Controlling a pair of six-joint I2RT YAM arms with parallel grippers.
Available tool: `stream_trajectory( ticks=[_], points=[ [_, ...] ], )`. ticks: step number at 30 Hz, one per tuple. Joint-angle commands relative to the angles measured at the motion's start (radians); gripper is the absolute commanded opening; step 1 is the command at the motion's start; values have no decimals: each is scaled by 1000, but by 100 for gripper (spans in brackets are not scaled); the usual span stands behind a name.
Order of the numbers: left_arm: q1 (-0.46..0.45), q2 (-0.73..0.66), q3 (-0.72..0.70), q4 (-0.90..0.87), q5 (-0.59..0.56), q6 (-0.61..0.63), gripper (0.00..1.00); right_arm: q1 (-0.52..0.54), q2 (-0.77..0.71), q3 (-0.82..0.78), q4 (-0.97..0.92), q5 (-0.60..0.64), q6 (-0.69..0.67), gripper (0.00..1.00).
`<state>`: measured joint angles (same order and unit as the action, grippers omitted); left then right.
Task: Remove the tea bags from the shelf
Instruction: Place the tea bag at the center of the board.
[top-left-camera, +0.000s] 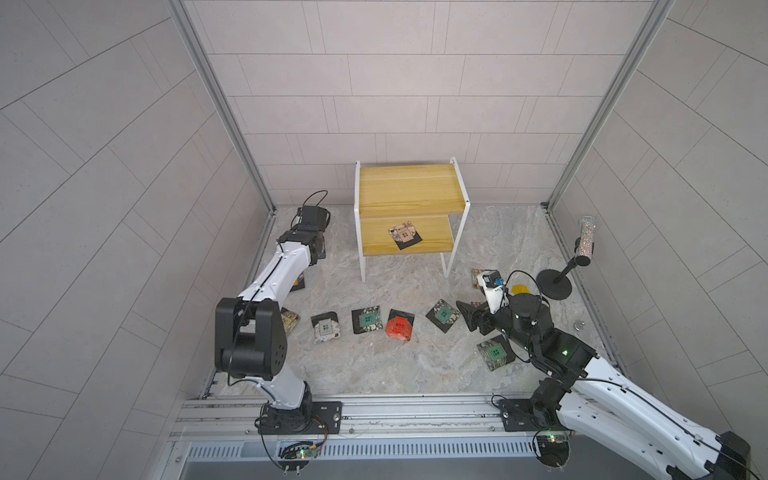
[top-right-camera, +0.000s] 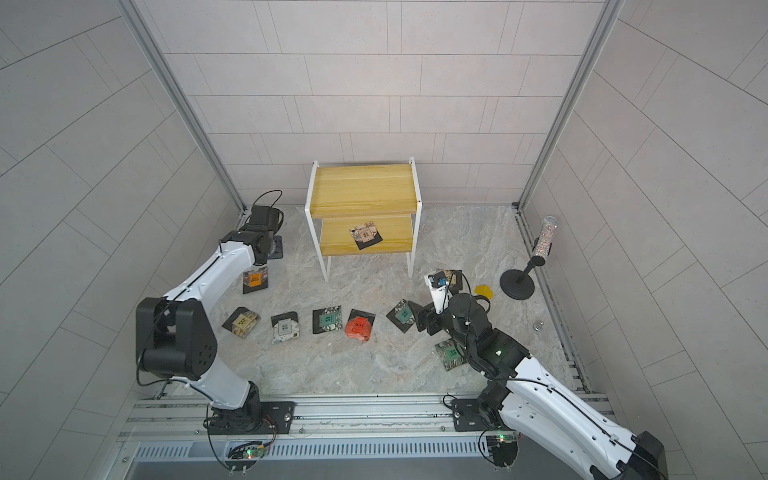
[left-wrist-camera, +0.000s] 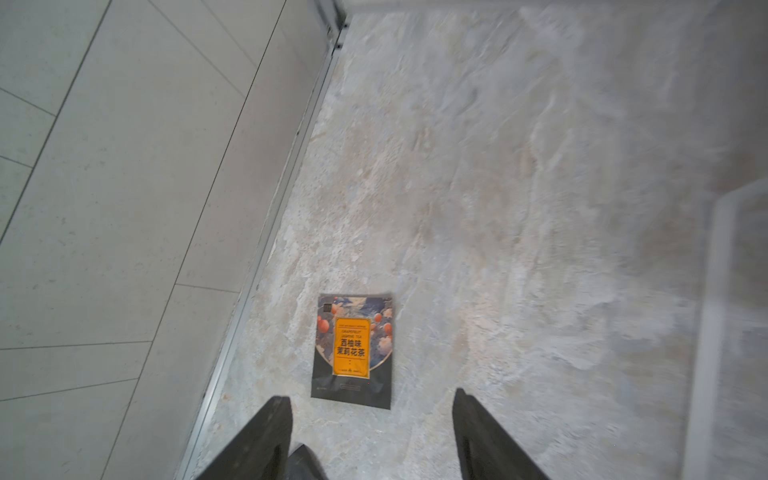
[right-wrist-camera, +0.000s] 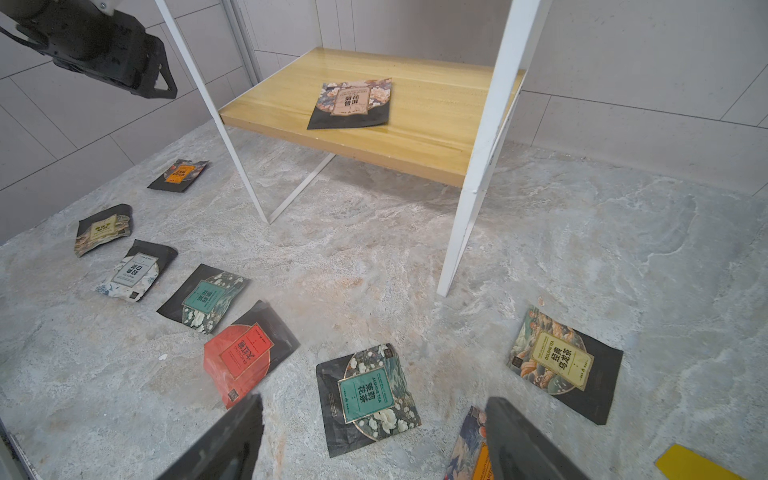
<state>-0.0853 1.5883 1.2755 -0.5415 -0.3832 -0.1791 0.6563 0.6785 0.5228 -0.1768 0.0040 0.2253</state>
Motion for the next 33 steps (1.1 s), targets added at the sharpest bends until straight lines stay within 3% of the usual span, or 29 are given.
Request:
stream_trajectory(
  ticks=[1,16,26,33],
  points=[
    [-15,-94,-65,78,100,13,72,1,-17,31,-22,-6,5,87],
    [-200,-443,-280,244,296,149,77,-9,-15,60,-32,-3,3,88],
    [-360,-624,-381,276,333,251,79,-21,-10,68,-33,-4,20,89],
    [-531,-679,-465,388,318,386,82,-43,-17,72,-33,4,22,89]
  ],
)
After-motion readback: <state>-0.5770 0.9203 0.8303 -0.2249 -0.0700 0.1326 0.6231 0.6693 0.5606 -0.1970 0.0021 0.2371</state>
